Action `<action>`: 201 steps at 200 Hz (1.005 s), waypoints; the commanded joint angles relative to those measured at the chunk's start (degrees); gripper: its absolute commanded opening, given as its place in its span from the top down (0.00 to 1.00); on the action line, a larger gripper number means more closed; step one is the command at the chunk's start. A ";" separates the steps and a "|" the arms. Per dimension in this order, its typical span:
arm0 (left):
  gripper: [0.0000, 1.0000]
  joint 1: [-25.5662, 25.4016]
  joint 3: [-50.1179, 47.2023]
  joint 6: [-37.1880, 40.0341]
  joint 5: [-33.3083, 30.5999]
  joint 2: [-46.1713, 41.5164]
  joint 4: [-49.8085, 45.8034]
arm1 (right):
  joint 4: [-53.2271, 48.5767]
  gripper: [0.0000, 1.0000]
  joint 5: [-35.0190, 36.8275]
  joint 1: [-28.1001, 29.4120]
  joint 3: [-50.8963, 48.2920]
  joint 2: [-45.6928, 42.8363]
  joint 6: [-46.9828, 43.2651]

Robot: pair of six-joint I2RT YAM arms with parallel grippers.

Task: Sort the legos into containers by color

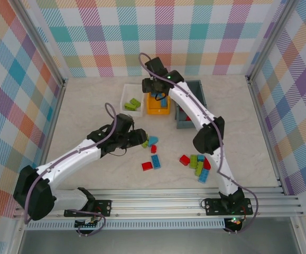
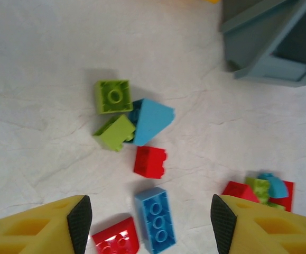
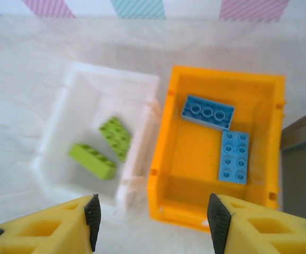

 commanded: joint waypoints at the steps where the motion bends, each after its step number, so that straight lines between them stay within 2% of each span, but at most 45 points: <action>1: 0.38 -0.91 4.70 2.59 -1.65 3.93 -3.44 | 3.73 0.42 1.93 1.49 -9.41 -14.61 -1.75; 38: 0.39 -1.28 12.02 10.81 -1.70 12.96 -6.49 | 16.24 0.39 -0.25 2.14 -45.70 -42.00 -1.06; 64: 0.39 -2.53 15.43 13.33 -3.84 17.81 -8.57 | 18.19 0.37 -4.10 2.14 -64.02 -57.66 0.48; 83: 0.38 -3.27 16.31 12.52 -5.22 19.56 -9.21 | 17.14 0.36 -7.49 2.18 -73.82 -68.21 1.82; 114: 0.37 -3.96 16.41 6.40 -8.53 21.33 -11.17 | 11.16 0.35 -12.64 2.30 -83.04 -80.05 5.81; 145: 0.40 -3.62 15.17 5.22 -12.33 20.83 -12.04 | 8.28 0.37 -14.65 2.65 -89.45 -87.61 9.32; 168: 0.42 -1.80 16.55 6.02 -10.81 22.63 -11.40 | 8.87 0.38 -15.61 2.84 -91.66 -88.77 10.69; 201: 0.35 0.35 23.26 5.43 -9.21 29.75 -13.79 | 10.27 0.37 -16.11 3.71 -90.94 -85.46 9.73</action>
